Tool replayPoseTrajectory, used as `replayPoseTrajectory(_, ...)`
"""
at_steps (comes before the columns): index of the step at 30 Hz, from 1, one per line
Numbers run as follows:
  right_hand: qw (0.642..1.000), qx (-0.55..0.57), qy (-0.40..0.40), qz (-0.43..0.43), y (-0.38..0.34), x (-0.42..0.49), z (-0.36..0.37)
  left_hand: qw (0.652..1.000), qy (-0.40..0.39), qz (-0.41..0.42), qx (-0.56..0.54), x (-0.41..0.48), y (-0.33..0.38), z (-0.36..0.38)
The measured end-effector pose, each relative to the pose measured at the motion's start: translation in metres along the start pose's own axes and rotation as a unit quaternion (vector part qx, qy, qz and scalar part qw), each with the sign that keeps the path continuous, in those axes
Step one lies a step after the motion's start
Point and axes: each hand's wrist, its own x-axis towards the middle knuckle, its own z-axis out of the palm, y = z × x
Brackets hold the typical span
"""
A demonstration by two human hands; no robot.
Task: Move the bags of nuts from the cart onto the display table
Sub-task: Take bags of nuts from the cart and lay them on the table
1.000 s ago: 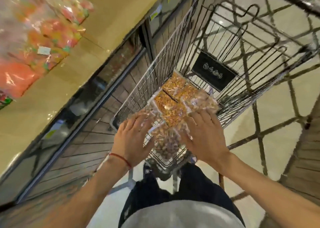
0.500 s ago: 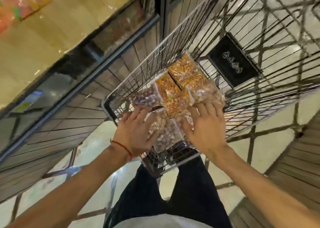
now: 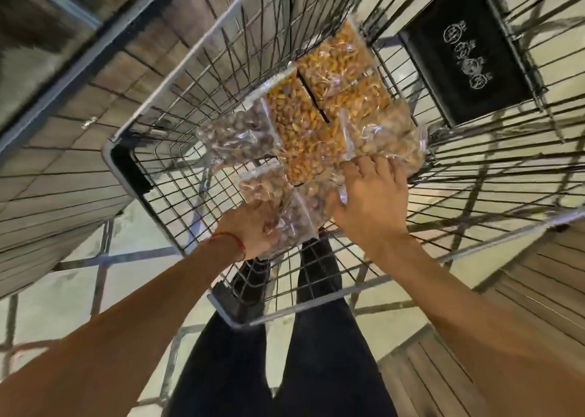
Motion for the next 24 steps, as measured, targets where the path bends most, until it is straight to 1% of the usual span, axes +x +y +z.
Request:
replayPoseTrajectory(2,1.0,-0.015,-0.013,-0.007,0.006,0.009,0.005,0.999,-0.02,-0.029,-0.041,0.014,-0.001,0.015)
replayPoseTrajectory(4,0.999,-0.022,-0.021,-0.021,0.01,0.013,0.008,0.996,-0.02,-0.042,-0.076,0.023,-0.002,0.026)
replayPoseTrajectory(8,0.998,-0.028,-0.029,-0.041,0.013,0.017,0.013,0.994,-0.006,-0.056,-0.094,0.036,-0.006,0.033)
replayPoseTrajectory(11,0.998,-0.03,-0.035,-0.051,0.01,0.013,0.013,0.987,-0.011,-0.052,-0.15,0.037,-0.003,0.04)
replayPoseTrajectory(17,0.999,-0.004,-0.036,-0.038,0.012,0.011,0.015,0.984,0.033,-0.056,-0.166,0.03,0.002,0.059)
replayPoseTrajectory(21,0.998,0.01,-0.051,-0.032,0.013,0.013,0.017,0.971,0.02,-0.044,-0.235,0.025,-0.001,0.06)
replayPoseTrajectory(24,0.998,0.018,-0.04,-0.037,0.014,0.012,0.019,0.971,0.066,-0.024,-0.227,0.02,-0.005,0.056)
